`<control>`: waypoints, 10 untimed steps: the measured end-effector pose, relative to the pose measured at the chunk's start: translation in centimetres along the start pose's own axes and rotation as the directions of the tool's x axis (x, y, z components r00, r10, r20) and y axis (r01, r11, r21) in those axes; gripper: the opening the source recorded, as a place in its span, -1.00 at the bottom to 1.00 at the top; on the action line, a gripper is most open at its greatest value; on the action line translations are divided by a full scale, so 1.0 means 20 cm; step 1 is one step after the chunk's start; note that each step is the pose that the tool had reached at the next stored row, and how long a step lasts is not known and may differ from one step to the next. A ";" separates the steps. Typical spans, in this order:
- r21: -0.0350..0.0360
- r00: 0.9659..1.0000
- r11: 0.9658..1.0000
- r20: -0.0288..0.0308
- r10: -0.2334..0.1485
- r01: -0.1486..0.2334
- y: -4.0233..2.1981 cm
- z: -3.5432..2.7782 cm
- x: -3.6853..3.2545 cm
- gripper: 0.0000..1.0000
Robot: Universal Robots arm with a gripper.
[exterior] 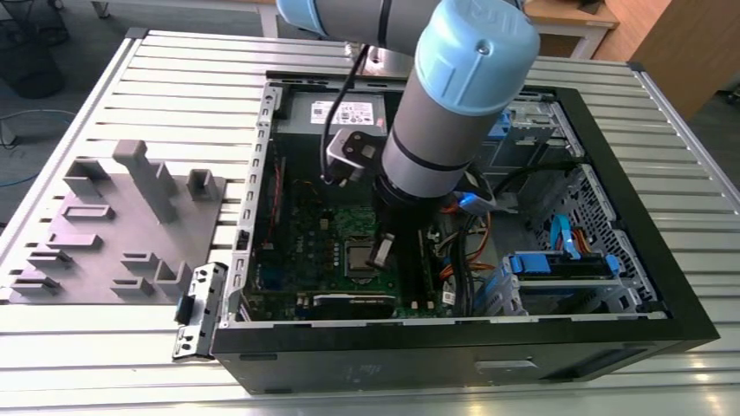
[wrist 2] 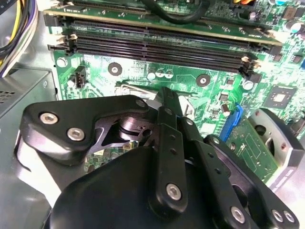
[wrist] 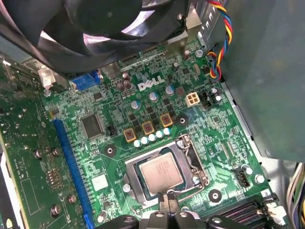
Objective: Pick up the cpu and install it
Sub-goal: 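Install the first cpu locking lever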
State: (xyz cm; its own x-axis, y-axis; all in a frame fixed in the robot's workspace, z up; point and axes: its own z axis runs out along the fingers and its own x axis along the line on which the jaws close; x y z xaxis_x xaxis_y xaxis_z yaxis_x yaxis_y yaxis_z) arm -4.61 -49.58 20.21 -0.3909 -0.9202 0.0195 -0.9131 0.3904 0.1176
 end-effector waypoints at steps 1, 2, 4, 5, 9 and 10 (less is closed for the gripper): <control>0.002 1.000 1.000 0.000 0.000 0.000 0.005 0.001 0.001 -0.79; 0.004 1.000 1.000 -0.001 0.000 0.000 0.010 0.001 0.003 -0.79; 0.009 1.000 1.000 -0.005 0.001 -0.001 0.017 0.002 0.006 -0.79; 0.011 1.000 1.000 -0.006 0.001 -0.001 0.020 0.002 0.007 -0.79; 0.016 1.000 1.000 -0.011 0.001 -0.001 0.023 0.002 0.009 -0.79; 0.016 1.000 1.000 -0.011 0.001 -0.001 0.023 0.003 0.009 -0.79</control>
State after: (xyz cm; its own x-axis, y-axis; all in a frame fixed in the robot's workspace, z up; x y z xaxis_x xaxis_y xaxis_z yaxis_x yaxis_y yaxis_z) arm -5.10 -49.56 20.22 -0.3909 -0.9199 0.0307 -0.9144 0.3919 0.1013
